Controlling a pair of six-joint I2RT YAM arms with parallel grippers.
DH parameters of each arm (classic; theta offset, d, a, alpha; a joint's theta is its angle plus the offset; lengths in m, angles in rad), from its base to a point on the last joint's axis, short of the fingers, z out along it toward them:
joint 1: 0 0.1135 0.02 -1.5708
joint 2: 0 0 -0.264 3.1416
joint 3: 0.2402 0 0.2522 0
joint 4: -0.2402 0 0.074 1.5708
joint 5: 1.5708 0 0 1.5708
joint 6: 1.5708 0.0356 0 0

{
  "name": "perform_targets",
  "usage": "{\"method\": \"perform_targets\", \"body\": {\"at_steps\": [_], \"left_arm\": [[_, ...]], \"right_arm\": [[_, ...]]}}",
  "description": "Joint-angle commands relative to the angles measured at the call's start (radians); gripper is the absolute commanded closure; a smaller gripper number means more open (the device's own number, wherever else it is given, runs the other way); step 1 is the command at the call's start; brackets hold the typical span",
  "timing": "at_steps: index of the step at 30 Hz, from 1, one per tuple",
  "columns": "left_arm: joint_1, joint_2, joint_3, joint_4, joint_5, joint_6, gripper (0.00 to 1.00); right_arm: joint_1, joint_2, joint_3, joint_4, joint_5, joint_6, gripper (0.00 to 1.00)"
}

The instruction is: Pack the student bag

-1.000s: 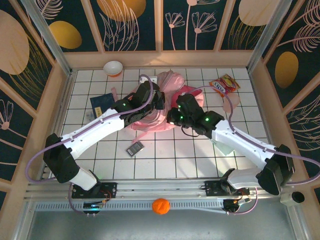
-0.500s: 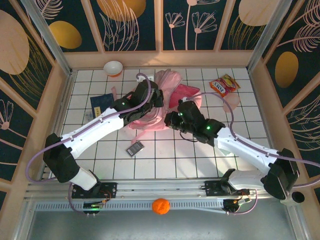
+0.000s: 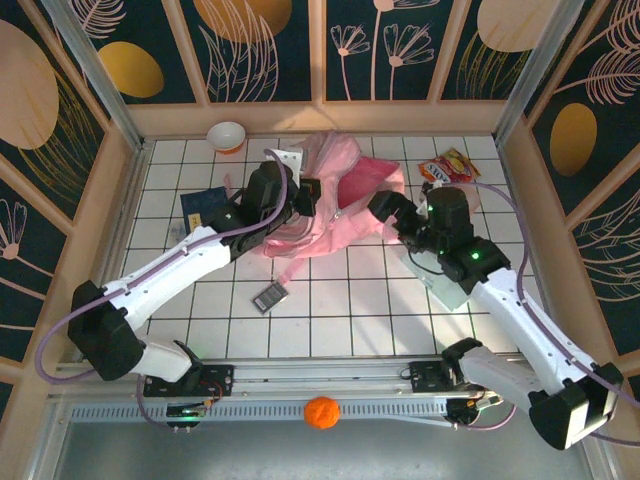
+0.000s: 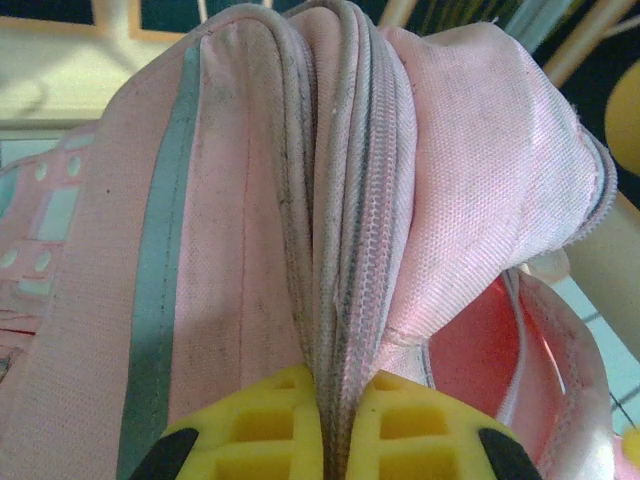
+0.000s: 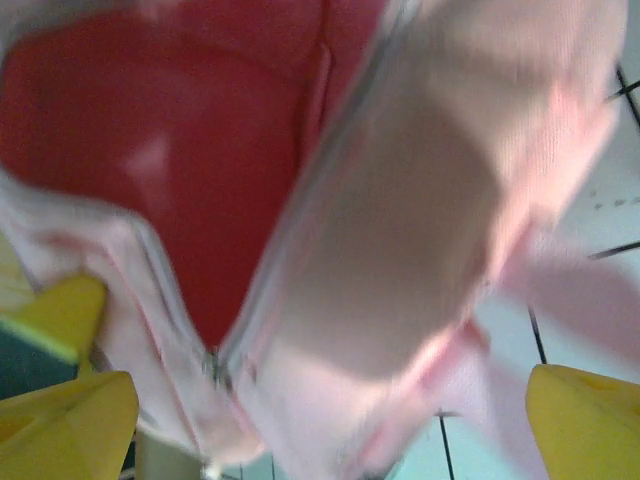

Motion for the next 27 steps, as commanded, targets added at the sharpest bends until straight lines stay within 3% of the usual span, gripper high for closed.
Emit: {"method": "perform_targets", "body": {"at_steps": [1, 4, 6, 7, 10, 12, 13, 15, 18, 22, 27], "left_arm": [[-0.005, -0.075, -0.018, 0.254, 0.083, 0.072, 1.00], [-0.005, -0.097, -0.057, 0.303, 0.119, 0.075, 1.00], [-0.005, -0.107, -0.073, 0.314, 0.143, 0.078, 1.00], [-0.005, -0.112, -0.080, 0.315, 0.150, 0.078, 1.00], [-0.005, -0.121, -0.095, 0.286, 0.141, 0.091, 1.00], [-0.005, -0.118, -0.084, 0.226, 0.144, 0.124, 0.82], [-0.005, -0.114, -0.073, 0.187, 0.150, 0.141, 0.66], [-0.005, -0.103, -0.053, 0.115, 0.156, 0.159, 0.42], [-0.017, -0.081, -0.029, 0.020, 0.137, 0.166, 0.20], [-0.116, -0.014, 0.045, -0.087, 0.027, 0.235, 0.07], [-0.131, 0.141, 0.191, -0.205, -0.098, 0.143, 0.03]], "right_arm": [[-0.045, 0.055, -0.043, 0.082, -0.106, 0.067, 0.01], [-0.047, 0.113, -0.041, 0.103, -0.108, 0.085, 0.01], [-0.048, 0.129, -0.053, 0.135, -0.101, 0.095, 0.09], [-0.049, 0.136, -0.060, 0.146, -0.101, 0.101, 0.19], [-0.049, 0.139, -0.086, 0.177, -0.101, 0.113, 0.67], [-0.045, 0.120, -0.105, 0.217, -0.103, 0.123, 0.88], [-0.039, 0.107, -0.113, 0.239, -0.100, 0.128, 0.97], [-0.026, 0.092, -0.112, 0.259, -0.091, 0.131, 1.00], [0.003, 0.082, -0.096, 0.261, -0.077, 0.116, 1.00], [0.057, 0.090, -0.068, 0.267, -0.050, 0.094, 1.00], [0.133, 0.112, -0.027, 0.249, -0.014, 0.053, 1.00]]}}
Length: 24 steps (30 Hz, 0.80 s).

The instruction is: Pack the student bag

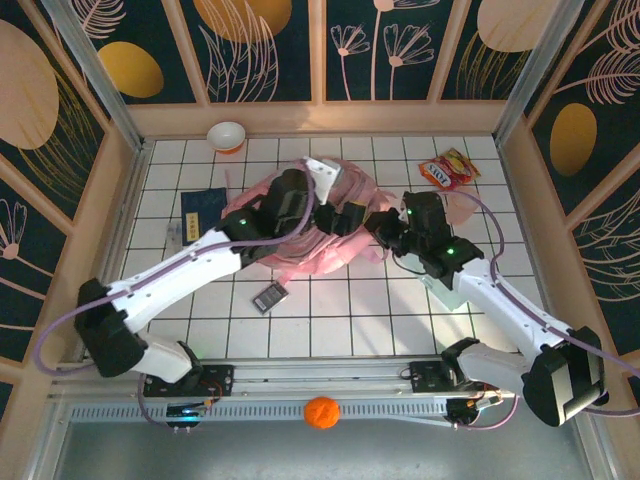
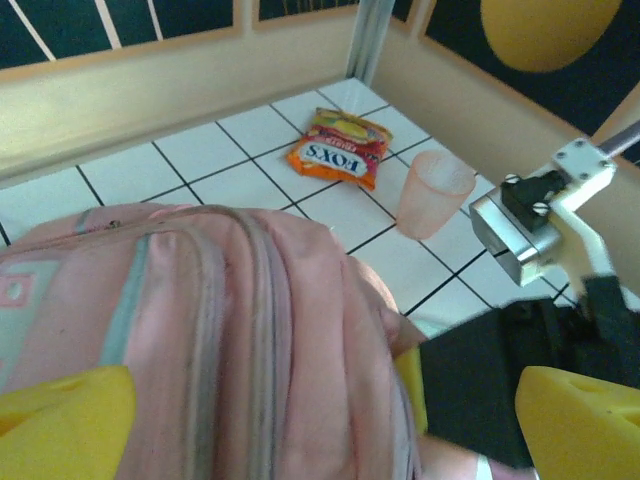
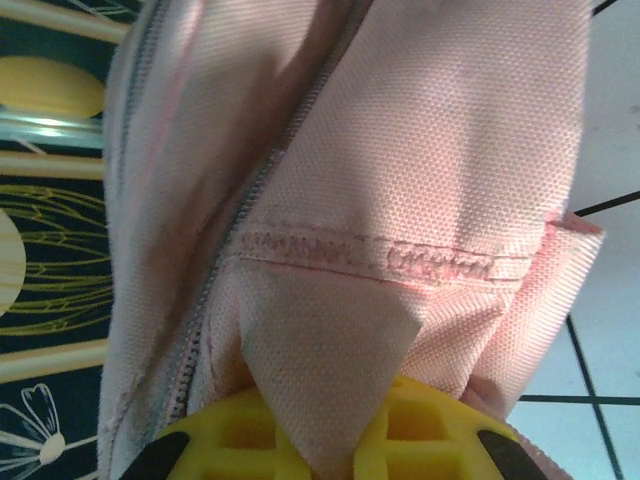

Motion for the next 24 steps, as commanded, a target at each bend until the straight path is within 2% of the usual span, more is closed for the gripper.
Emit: {"method": "perform_targets", "body": {"at_steps": [1, 3, 5, 9, 12, 14, 20, 24], "left_arm": [[0.009, 0.083, 0.069, -0.111, -0.100, -0.043, 0.03], [0.009, 0.109, 0.076, -0.114, -0.087, -0.044, 0.03], [0.010, 0.126, 0.072, -0.133, -0.126, -0.049, 0.11], [0.010, 0.112, 0.038, -0.149, -0.157, -0.036, 0.43], [0.018, 0.068, 0.007, -0.133, -0.218, -0.035, 0.79], [0.037, 0.029, -0.003, -0.113, -0.244, -0.027, 0.99], [0.098, -0.063, 0.011, -0.097, -0.307, 0.049, 1.00], [0.128, -0.084, 0.066, -0.136, -0.345, 0.132, 1.00]], "right_arm": [[0.053, -0.010, 0.069, 0.076, 0.019, -0.040, 1.00], [0.063, -0.015, 0.075, 0.074, 0.024, -0.044, 1.00], [0.070, -0.027, 0.080, 0.061, 0.035, -0.054, 1.00], [0.069, -0.056, 0.067, 0.033, 0.052, -0.059, 1.00], [0.068, -0.068, 0.040, 0.005, 0.061, -0.056, 1.00], [0.065, -0.073, 0.012, -0.026, 0.068, -0.052, 1.00], [0.025, -0.122, -0.122, -0.121, 0.079, -0.061, 1.00], [-0.088, -0.163, -0.175, -0.180, 0.075, -0.112, 1.00]]}}
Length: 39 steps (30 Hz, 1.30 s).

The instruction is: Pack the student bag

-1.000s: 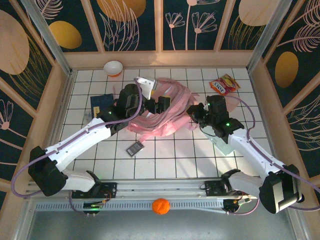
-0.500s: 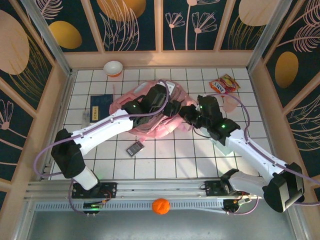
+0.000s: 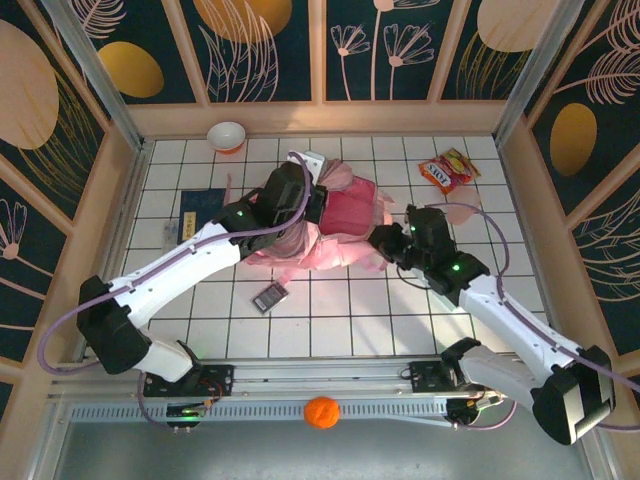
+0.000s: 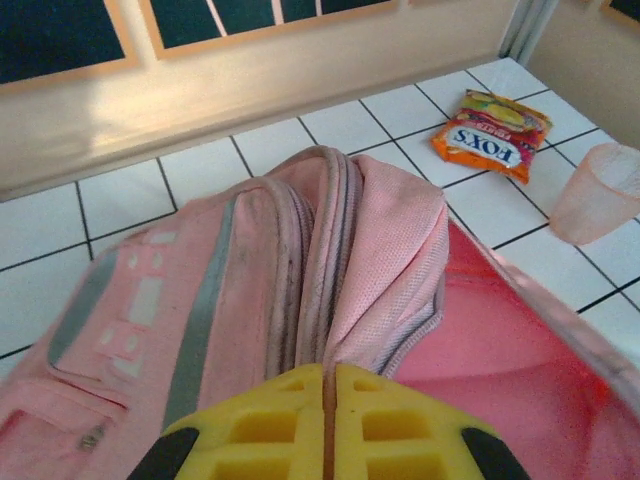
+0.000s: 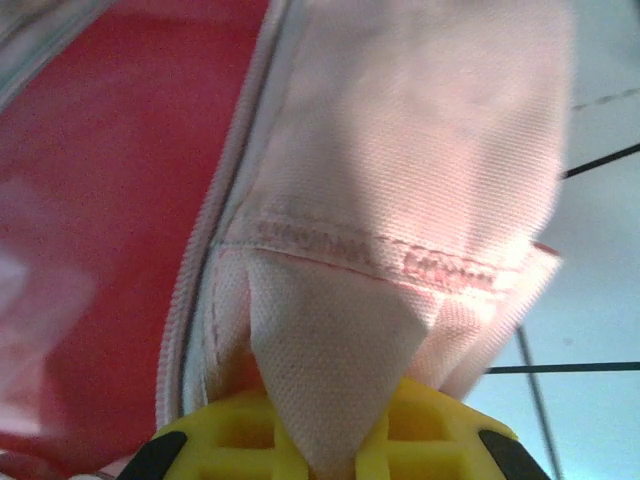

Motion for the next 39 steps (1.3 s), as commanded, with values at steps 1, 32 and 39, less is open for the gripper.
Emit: {"method": "perform_targets", "body": {"at_steps": [1, 32, 39], "left_arm": [[0.068, -0.064, 0.070, -0.033, -0.157, 0.121, 1.00], [0.206, 0.107, 0.352, 0.108, 0.462, 0.601, 1.00], [0.116, 0.157, 0.306, 0.207, 0.623, 0.783, 1.00]], "right_arm": [[-0.088, -0.042, -0.055, -0.149, 0.035, -0.078, 1.00], [-0.269, -0.089, 0.098, -0.230, -0.151, -0.346, 0.43], [-0.269, -0.113, 0.123, -0.240, -0.200, -0.311, 0.42]]}}
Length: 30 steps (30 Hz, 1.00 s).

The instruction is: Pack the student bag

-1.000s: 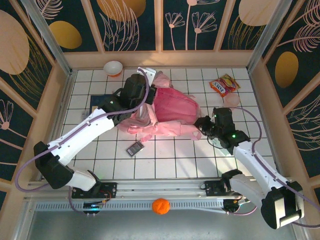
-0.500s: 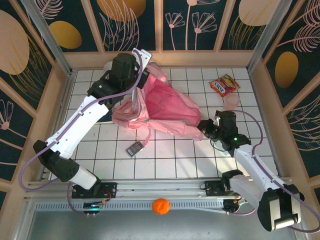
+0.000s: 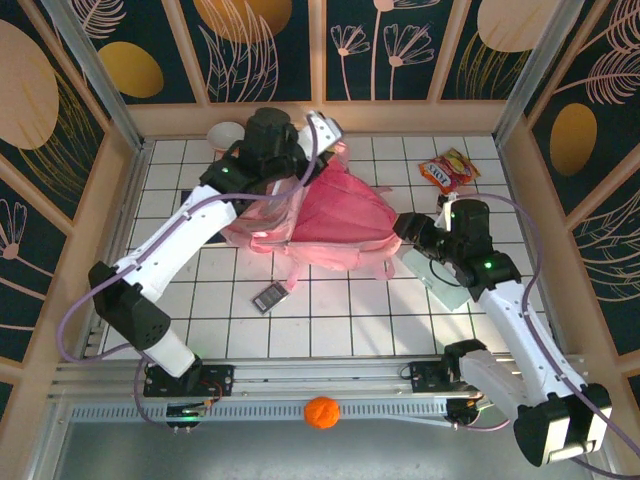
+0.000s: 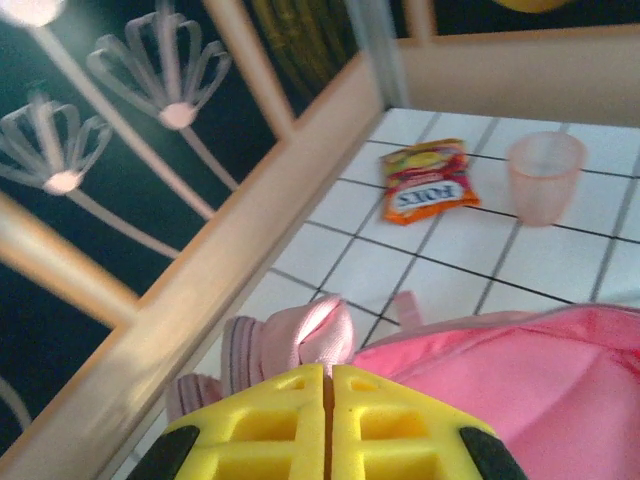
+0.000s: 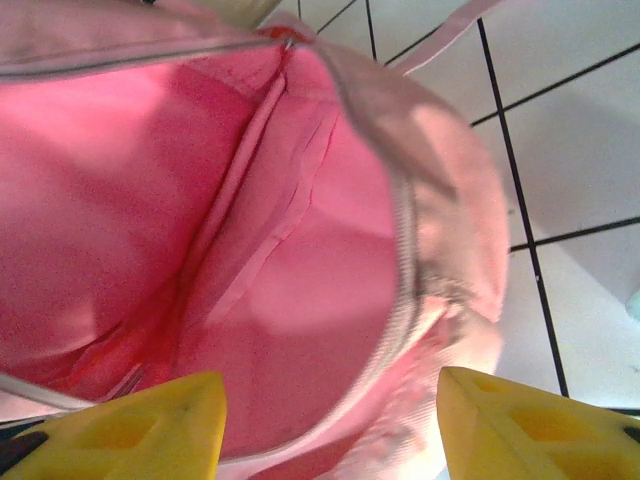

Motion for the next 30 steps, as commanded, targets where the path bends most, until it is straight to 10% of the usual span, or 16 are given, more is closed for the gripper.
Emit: {"method": "perform_targets", "body": {"at_steps": [1, 11, 19, 30], "left_arm": [[-0.048, 0.002, -0.005, 0.208, 0.149, 0.126, 1.00], [-0.061, -0.073, -0.353, 0.392, 0.156, 0.267, 1.00], [-0.005, -0.152, -0.443, 0.304, 0.105, -0.079, 0.27], [0.382, -0.397, -0.622, 0.170, 0.046, -0.493, 0.14]], "right_arm": [[-0.008, -0.035, 0.030, -0.044, -0.027, 0.000, 0.42], [-0.008, -0.107, -0.015, 0.011, -0.042, 0.035, 0.43], [0.062, -0.050, 0.112, -0.016, 0.017, -0.003, 0.40], [0.478, 0.414, 0.382, 0.145, 0.192, 0.041, 0.41]]}}
